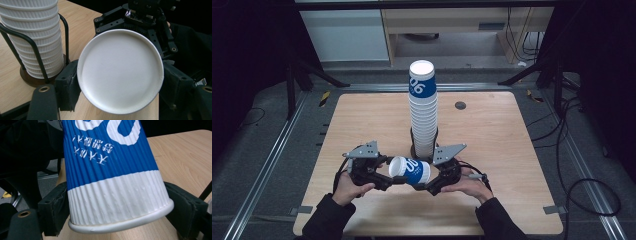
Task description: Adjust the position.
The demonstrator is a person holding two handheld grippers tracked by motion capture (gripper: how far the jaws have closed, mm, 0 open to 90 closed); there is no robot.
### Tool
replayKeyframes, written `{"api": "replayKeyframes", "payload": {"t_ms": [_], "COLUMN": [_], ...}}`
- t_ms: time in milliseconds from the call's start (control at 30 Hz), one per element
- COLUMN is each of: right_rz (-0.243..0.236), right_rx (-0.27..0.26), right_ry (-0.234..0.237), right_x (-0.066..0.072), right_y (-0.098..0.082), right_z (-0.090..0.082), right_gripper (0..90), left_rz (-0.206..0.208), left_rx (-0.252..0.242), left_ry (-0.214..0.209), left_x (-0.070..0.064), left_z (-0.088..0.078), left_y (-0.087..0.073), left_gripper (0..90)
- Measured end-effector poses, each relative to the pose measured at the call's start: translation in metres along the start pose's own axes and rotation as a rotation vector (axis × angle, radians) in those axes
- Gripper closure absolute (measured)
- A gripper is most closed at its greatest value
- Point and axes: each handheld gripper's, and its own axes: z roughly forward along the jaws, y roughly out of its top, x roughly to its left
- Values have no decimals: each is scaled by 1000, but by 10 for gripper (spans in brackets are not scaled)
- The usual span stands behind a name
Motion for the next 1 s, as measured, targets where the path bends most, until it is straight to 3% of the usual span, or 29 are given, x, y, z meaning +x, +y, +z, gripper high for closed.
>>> {"api": "replayKeyframes", "payload": {"t_ms": [367, 533, 667, 867, 1000], "right_rz": [-12, -26, -52, -94, -119], "right_rx": [18, 35, 75, 154, 187], "right_ry": [-26, -44, -61, -57, -51], "right_x": [-1, -1, 0, 5, 8], "right_y": [1, 2, 2, 0, -1], "right_z": [-5, -9, -8, 3, 8], "right_gripper": [158, 157, 156, 155, 155], "left_rz": [3, 1, 1, 15, 21], "left_rx": [12, 55, 118, 213, 249], "left_ry": [22, 29, 32, 29, 24], "left_x": [1, 3, 4, 2, 1], "left_z": [-4, -3, 0, 10, 15], "left_y": [1, 0, -2, -4, -6], "left_gripper": [199, 180, 171, 178, 193]}}
